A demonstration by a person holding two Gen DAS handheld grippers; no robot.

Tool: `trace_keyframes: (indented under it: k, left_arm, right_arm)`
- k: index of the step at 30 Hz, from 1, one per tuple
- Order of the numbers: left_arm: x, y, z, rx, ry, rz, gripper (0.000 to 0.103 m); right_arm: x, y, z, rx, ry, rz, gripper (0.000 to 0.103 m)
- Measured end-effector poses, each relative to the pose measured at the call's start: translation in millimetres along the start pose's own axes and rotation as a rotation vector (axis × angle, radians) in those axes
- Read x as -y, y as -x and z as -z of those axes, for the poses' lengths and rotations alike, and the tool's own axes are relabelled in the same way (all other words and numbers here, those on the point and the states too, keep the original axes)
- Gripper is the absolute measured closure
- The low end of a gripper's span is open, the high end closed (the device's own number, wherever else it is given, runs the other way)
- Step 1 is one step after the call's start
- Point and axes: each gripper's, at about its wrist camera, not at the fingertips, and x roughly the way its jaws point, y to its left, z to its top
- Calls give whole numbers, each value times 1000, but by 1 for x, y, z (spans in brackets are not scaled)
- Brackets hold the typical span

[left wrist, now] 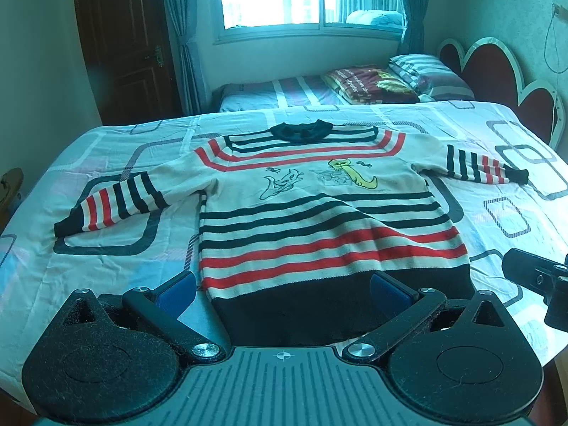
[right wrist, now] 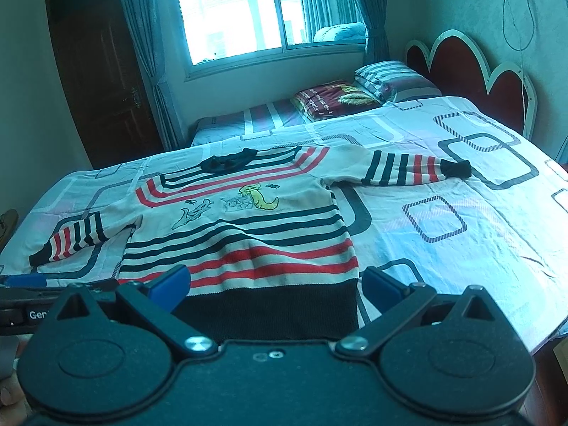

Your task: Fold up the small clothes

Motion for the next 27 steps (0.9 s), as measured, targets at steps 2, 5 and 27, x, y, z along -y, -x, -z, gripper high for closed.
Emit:
trace_keyframes:
  k: [2,5,27]
  left_arm:
    - [-3,-2,-1,0,1,4,0]
    - [-4,-7,-3,-2,2,2,0]
    - [31,-70,-52,-32,24,-31,0]
  right_arm:
    - [-1,-1,-1,1,1,6,1]
    - [-2,-3,-2,5,4,17,1]
    - [44,-63,-47,27,3,25,1]
